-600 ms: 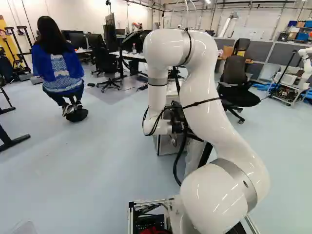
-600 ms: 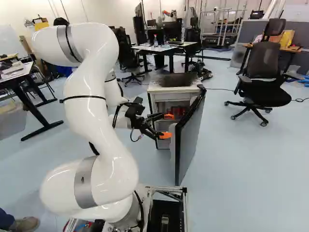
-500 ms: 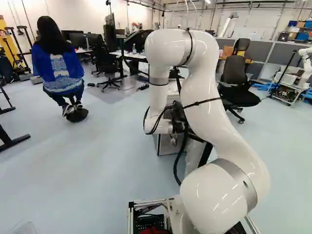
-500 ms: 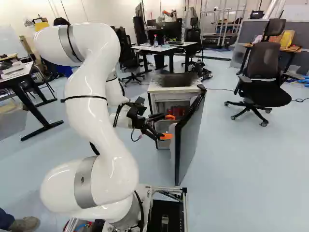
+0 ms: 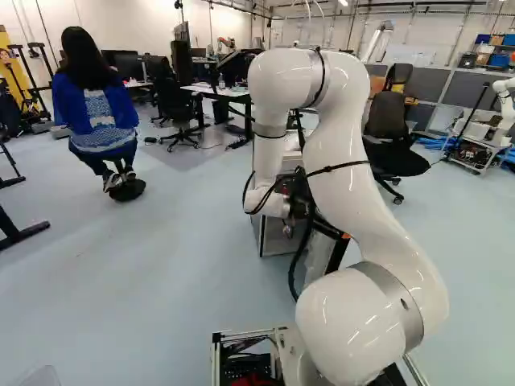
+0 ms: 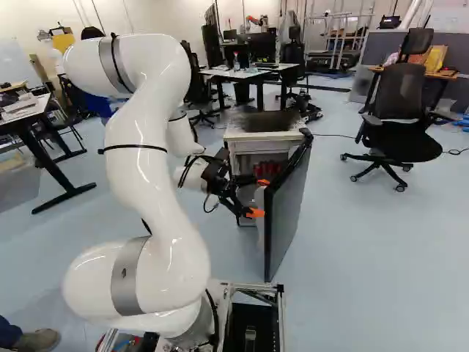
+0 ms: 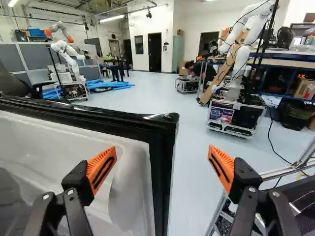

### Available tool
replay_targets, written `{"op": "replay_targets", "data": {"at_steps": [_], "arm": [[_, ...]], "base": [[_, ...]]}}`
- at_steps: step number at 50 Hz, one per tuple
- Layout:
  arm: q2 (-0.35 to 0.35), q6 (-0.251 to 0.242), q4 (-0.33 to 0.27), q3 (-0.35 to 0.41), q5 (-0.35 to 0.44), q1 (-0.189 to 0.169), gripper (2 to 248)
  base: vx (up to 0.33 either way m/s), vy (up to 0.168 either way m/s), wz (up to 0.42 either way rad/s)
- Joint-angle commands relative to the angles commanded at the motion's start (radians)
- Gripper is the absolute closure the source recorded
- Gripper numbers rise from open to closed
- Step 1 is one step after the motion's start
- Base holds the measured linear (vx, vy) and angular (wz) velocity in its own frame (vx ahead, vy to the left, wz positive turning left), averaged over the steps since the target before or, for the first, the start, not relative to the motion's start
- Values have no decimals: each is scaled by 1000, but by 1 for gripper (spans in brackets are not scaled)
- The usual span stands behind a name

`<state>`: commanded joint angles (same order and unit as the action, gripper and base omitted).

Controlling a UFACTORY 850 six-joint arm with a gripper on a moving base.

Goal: Grab a drink from the fridge

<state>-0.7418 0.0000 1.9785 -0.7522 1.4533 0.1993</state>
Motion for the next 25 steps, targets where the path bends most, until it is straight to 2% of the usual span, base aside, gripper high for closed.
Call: {"op": "replay_targets", "data": {"at_steps": [25], "arm": [[-3, 0, 0, -40, 0, -72, 3]], "base": [[0, 0, 0]]}}
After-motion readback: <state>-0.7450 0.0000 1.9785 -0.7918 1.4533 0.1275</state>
